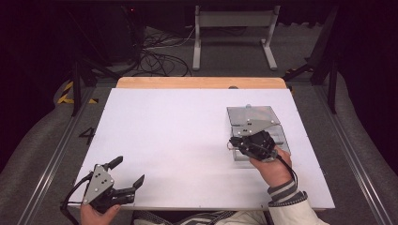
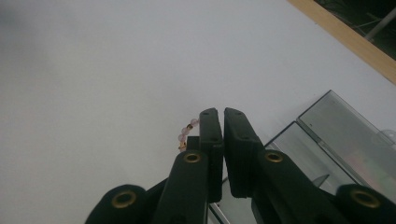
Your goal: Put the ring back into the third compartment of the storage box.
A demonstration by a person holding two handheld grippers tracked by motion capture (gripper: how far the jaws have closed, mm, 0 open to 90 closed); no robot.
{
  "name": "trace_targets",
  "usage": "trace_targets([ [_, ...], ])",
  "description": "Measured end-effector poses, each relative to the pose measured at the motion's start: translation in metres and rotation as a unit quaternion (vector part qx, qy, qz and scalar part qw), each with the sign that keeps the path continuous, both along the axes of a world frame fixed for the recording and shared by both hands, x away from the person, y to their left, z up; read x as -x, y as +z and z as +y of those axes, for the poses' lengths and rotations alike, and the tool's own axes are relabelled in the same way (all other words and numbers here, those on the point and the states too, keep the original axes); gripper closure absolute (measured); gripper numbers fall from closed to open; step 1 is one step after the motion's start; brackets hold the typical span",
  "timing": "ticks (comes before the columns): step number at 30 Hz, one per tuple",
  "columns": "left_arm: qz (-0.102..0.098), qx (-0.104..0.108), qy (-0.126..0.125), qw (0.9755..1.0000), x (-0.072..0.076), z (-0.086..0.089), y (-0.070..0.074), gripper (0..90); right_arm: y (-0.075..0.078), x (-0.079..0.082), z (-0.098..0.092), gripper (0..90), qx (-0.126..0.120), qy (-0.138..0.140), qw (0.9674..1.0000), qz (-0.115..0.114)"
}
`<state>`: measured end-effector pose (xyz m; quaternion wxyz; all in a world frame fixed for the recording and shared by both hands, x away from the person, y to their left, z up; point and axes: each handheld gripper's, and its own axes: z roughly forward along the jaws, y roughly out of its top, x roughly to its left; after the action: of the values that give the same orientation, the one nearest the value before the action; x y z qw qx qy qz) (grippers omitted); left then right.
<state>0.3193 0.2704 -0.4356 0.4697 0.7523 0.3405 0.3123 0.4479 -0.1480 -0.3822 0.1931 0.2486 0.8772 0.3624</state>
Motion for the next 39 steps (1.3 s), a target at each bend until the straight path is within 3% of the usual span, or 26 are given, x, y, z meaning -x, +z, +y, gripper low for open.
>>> trace_targets([
  [19, 0.001, 0.002, 0.000, 1.0000, 0.000, -0.001, 0.000, 11.6, 0.011, -0.006, -0.046, 86.6, -0.024, -0.068, 0.9973, -0.015],
  [39, 0.001, 0.001, 0.000, 1.0000, 0.000, -0.001, 0.000, 11.6, 0.012, -0.011, -0.083, 86.6, -0.047, -0.135, 0.9895, -0.021],
])
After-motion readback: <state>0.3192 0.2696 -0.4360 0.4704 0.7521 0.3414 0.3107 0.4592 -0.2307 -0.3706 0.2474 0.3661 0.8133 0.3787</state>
